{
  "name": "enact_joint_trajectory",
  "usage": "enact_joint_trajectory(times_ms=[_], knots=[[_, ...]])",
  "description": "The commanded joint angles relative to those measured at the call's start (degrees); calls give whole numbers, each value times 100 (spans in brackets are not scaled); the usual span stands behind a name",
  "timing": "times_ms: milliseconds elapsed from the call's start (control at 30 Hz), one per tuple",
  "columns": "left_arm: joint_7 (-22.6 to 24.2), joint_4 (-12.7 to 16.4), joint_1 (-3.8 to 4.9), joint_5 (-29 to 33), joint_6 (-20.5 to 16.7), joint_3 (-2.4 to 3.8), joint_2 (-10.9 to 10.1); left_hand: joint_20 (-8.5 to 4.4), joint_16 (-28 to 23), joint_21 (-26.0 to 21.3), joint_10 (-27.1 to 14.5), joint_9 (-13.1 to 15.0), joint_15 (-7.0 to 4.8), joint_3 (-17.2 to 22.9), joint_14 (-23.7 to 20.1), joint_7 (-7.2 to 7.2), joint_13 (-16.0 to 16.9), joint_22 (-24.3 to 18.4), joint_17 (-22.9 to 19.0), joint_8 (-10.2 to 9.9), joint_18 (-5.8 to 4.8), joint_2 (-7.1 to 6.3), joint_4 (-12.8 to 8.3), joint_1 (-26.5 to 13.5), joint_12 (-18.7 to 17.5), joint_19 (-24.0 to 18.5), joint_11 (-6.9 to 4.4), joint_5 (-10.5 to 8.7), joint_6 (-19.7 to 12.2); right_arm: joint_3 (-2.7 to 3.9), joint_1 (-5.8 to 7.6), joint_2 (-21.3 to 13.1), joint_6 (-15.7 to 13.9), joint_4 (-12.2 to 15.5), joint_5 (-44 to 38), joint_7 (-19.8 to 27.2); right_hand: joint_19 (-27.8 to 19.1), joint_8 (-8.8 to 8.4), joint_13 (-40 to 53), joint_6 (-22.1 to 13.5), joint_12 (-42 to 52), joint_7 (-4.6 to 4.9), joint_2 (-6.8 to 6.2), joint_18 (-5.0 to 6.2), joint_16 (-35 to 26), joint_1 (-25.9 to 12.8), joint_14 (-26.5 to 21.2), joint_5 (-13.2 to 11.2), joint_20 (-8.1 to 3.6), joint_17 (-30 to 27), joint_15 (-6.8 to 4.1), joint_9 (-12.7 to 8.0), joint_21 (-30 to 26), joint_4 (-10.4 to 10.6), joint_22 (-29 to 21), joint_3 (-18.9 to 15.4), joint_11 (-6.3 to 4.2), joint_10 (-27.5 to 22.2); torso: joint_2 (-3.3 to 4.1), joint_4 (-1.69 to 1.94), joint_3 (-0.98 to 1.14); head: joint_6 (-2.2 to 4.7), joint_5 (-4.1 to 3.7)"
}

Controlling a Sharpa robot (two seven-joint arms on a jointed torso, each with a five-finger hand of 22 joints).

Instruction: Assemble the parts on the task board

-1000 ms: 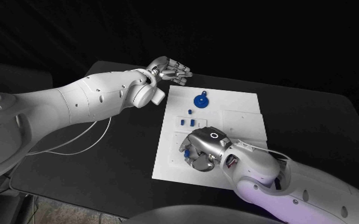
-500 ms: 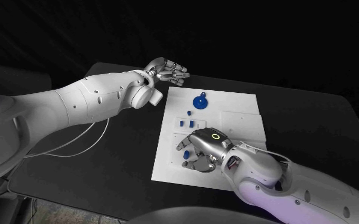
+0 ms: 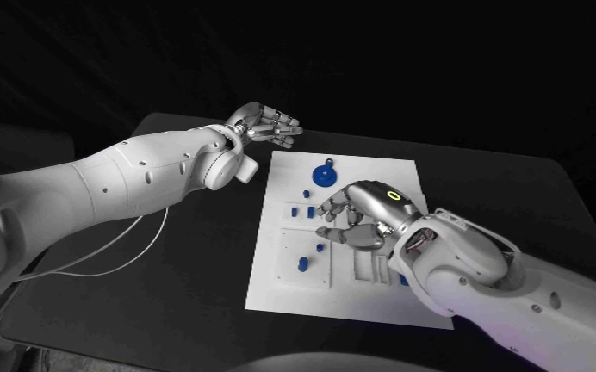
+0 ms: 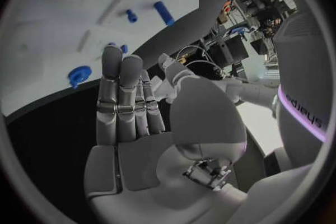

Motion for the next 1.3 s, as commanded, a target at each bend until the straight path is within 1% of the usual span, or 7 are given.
enact_joint_trajectory(times_ms=[33,233,400,633,767,867,1300], knots=[[539,48,2,210,11,10,-73,18,-6,-19,53,10,-11,7,50,-7,4,-1,2,-12,-19,-51,-75,-8,-9,32,-5,24,81,185,5,-235,159,-10,1653,-190,189,-7,47,120,40,-46,14,-139,53,-90,-1,25,-102,35,-83,19,60,-51,33,75,-107,341,-27,-28,-18,56,-119],[805,105,2,393,263,9,-247,-44,-16,67,133,13,-64,149,177,-14,2,50,2,-7,-18,23,-277,63,-14,86,-36,23,136,433,129,-694,596,-431,3519,-363,194,-5,980,364,1018,-161,115,-307,87,-62,0,241,-291,141,-256,152,116,-347,92,-305,-342,686,-65,-73,-26,133,-269],[935,140,0,429,413,8,-342,-51,-6,93,147,14,-74,138,209,-19,2,64,4,-8,-13,6,-289,28,-16,104,-42,8,167,482,160,-1029,1150,-520,4114,-786,227,-6,3596,322,3204,-220,407,-289,526,-288,-93,633,-322,728,-287,373,981,-134,548,-822,-385,-279,-85,-61,-8,197,-321],[1014,227,-9,424,538,6,-462,-76,-6,152,151,14,-99,95,297,-16,3,97,5,-7,-10,-14,-349,13,-16,142,-45,-3,145,496,168,-1399,2034,-264,4360,-1838,190,30,4659,326,3539,-295,536,-280,737,-556,-161,550,-313,1301,-281,1019,1301,210,834,-1045,-429,-406,-114,-91,6,175,-400],[1030,256,-39,420,552,5,-510,-76,-8,159,152,13,-99,81,301,-15,3,101,6,-7,-12,-14,-353,-3,-16,140,-45,-6,147,498,169,-1561,2437,-151,4208,-2416,232,19,4948,290,3434,-365,561,-329,922,-678,-108,492,-347,1748,-298,2177,1280,344,860,-1083,-466,-319,-152,-106,6,124,-450],[1034,263,-73,420,563,5,-527,-74,-10,161,152,13,-97,70,301,-17,3,102,5,-8,-14,-10,-352,-16,-15,136,-45,-7,149,498,169,-1629,2683,-112,4093,-2689,247,-4,5180,242,3480,-394,534,-340,1063,-750,-72,429,-347,2029,-306,2711,1391,466,942,-1017,-469,-228,-179,-106,12,80,-488],[1012,101,-278,455,646,5,-432,-53,-12,157,121,12,-78,-78,267,-12,4,95,6,-9,-19,27,-331,-97,-14,101,-32,-48,102,478,101,-1526,3193,-140,3534,-3037,256,-9,5509,220,3471,-384,477,-363,1152,-990,-21,-70,-340,2364,-302,3002,1618,714,1136,-859,-462,-120,-371,-131,4,-319,-565]])
